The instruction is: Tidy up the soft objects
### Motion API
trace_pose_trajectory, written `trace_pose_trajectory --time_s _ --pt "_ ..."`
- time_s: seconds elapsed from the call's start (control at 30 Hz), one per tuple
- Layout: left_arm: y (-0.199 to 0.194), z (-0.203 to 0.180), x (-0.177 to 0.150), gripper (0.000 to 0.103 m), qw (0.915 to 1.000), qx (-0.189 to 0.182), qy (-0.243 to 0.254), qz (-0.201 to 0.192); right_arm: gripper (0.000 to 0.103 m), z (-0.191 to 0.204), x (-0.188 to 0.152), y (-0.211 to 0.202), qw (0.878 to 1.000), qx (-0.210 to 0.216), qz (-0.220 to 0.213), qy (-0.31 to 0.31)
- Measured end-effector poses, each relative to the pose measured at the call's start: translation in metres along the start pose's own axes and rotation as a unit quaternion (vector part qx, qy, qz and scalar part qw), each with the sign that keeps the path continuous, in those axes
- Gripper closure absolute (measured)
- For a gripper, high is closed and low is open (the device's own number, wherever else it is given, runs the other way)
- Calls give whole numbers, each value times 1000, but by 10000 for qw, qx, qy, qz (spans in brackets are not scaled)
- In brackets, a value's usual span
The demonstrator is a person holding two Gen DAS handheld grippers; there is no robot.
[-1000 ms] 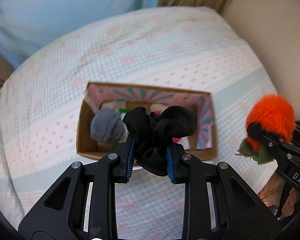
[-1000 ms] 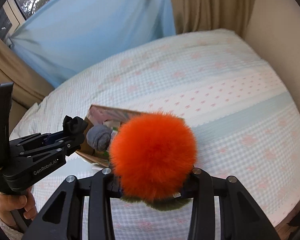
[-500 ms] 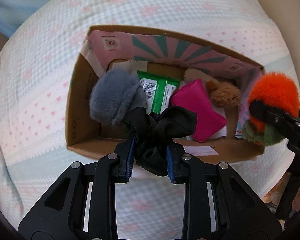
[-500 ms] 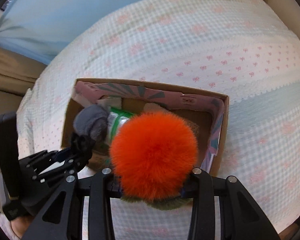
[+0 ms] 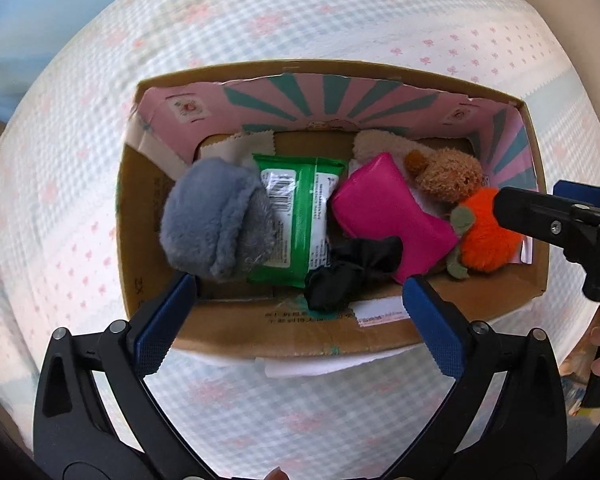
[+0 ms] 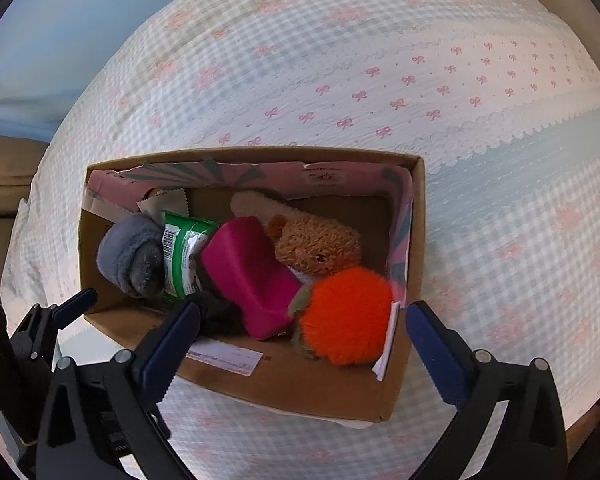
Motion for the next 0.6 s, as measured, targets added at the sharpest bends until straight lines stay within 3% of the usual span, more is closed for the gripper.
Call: trace_pose_trajectory --time_s 0.37,0.6 --pt "-57 6 6 1 9984 -107 -332 -441 1 3 -2 -44 9987 155 -479 40" --pt "-140 6 11 1 9918 -163 -497 -1164 1 1 -11 -132 9905 82 -1367 -122"
Point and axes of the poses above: each gripper's, at about its wrist camera, not at the fingertips, and y roughly the way its jaws point, z to its left, x to its top, the point moved 10 cm from there along y, roughly the way its jaws point, and after that the axes turned 9 degrees about x, right-handed, at the moved point
